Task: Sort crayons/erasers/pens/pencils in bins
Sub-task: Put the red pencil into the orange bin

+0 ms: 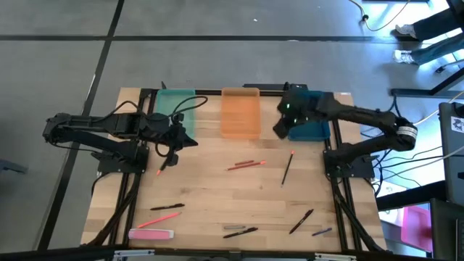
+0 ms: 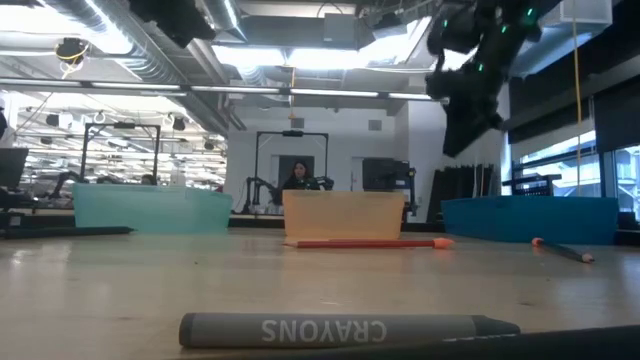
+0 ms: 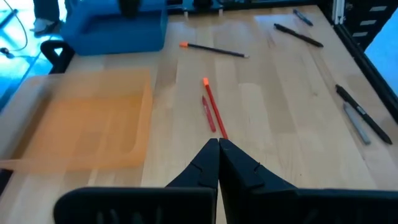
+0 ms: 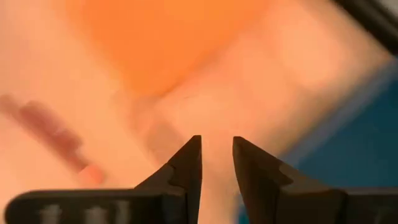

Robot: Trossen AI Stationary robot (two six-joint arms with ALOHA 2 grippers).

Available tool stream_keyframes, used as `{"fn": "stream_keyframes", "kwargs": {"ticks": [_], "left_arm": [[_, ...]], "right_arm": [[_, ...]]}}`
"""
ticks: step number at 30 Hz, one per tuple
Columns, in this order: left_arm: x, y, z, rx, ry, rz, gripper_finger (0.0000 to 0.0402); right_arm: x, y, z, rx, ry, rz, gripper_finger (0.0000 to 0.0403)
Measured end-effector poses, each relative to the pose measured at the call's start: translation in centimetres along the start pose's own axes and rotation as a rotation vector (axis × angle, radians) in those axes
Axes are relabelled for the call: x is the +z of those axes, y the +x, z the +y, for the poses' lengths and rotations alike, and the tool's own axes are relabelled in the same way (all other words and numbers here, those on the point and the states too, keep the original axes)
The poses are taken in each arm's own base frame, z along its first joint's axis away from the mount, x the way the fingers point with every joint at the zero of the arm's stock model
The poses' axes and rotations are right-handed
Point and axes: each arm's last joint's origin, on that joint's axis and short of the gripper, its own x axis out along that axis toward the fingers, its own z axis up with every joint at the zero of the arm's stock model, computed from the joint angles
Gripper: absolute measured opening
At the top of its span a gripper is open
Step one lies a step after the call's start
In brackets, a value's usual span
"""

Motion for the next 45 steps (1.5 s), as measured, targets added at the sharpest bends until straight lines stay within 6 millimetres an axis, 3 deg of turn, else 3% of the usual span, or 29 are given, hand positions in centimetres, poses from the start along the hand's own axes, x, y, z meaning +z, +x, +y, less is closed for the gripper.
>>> {"fn": "stream_keyframes", "kwargs": {"ticks": [8,14,21,29,36,45], "left_arm": [[0.3,0.2,0.0,0.008,-0.006,-0.021,0.0000],[2.2,-0.7,0.6,0.171,0.041,-0.032,0.0000],[5.2,1.1,0.7,0.201,0.045,0.155,0.0000],[3.8,4.3,0.0,0.138,-0.079,0.456,0.0000],[3.5,5.5,0.0,0.130,-0.107,0.503,0.0000],[3.2,5.3,0.0,0.149,-0.171,0.532,0.0013]], "right_arm": [[-3.5,-0.5,7.9,0.123,-0.502,0.020,0.0097],[-4.8,-1.1,10.6,0.157,-0.580,-0.044,0.0097],[-5.7,-1.6,11.8,0.192,-0.620,-0.051,0.0097],[-6.2,-1.8,12.6,0.226,-0.566,-0.068,0.0097],[-6.2,-1.9,12.7,0.261,-0.596,-0.058,0.0097],[-6.2,-1.9,12.7,0.265,-0.595,-0.055,0.0109]]}}
